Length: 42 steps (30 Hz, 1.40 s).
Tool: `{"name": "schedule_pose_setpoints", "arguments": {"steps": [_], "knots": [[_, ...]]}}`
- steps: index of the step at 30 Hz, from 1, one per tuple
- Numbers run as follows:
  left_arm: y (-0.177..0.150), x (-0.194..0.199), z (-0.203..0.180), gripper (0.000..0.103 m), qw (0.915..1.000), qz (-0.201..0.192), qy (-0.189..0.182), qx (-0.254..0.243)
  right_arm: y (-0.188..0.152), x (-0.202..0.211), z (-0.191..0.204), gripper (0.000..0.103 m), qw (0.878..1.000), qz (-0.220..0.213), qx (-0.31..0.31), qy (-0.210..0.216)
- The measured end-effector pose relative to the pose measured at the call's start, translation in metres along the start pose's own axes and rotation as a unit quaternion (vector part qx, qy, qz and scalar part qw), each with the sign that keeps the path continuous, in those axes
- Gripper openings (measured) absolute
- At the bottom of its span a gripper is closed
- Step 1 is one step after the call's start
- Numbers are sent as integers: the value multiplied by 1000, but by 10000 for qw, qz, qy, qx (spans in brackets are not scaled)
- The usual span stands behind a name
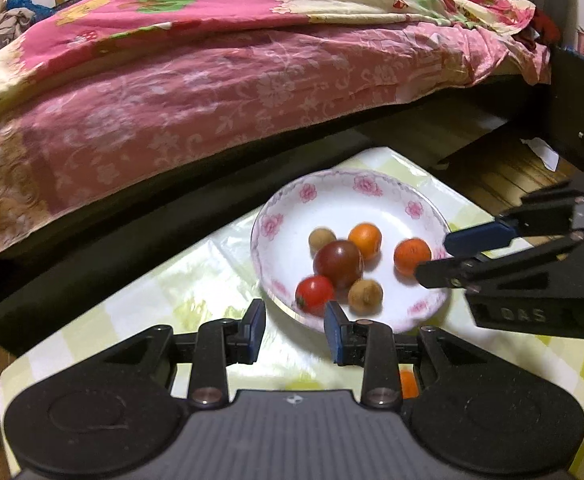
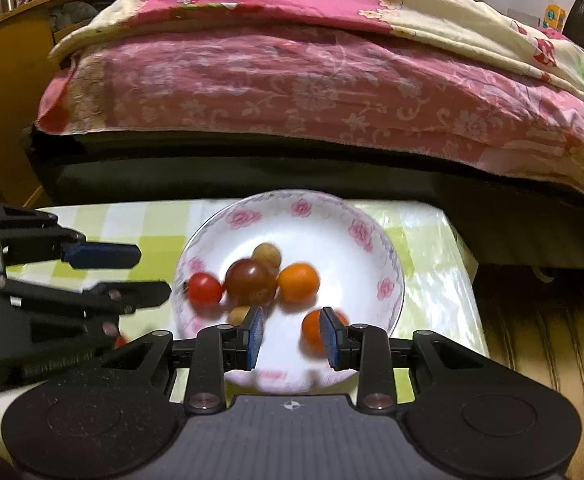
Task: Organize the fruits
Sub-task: 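Move the open left tool to the other red cherry tomato while the right tool approaches the last orange, then grasp the red cherry tomato with the left tool while the right tool grasps the mandarin orange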
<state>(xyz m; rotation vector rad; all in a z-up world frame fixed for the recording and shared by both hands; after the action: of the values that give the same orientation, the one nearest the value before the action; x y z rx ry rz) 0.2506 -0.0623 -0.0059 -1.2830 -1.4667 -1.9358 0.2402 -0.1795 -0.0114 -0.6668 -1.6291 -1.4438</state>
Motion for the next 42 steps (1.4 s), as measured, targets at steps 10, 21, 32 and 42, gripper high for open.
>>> {"name": "schedule_pose_setpoints", "arguments": {"steps": [10, 21, 32, 42], "knots": [[-43, 19, 14, 41, 9991, 391, -48, 171, -45, 6, 33, 28, 9991, 353, -16, 253], [-57, 5, 32, 41, 9970, 563, -295, 435, -49, -28, 50, 29, 9974, 618, 219, 294], [-60, -15, 25, 41, 9965, 636, -481, 250, -45, -36, 63, 20, 9943, 716, 529, 585], [-62, -30, 6, 41, 9973, 650, -333, -17, -57, -22, 46, 20, 9944, 758, 434, 594]]}}
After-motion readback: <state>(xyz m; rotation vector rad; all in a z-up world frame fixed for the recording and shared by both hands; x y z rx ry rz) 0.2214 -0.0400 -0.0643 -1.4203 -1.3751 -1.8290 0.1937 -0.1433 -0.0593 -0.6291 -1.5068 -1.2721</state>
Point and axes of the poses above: each gripper's, at about its wrist camera, not at the fingertips, and x roughly against the way its jaws point, z to its left, y to its top, the point moved 5 cm from there along -x, roughly the way its jaws point, and after that the axes turned 8 degrees about z, right-handed, at the moved point
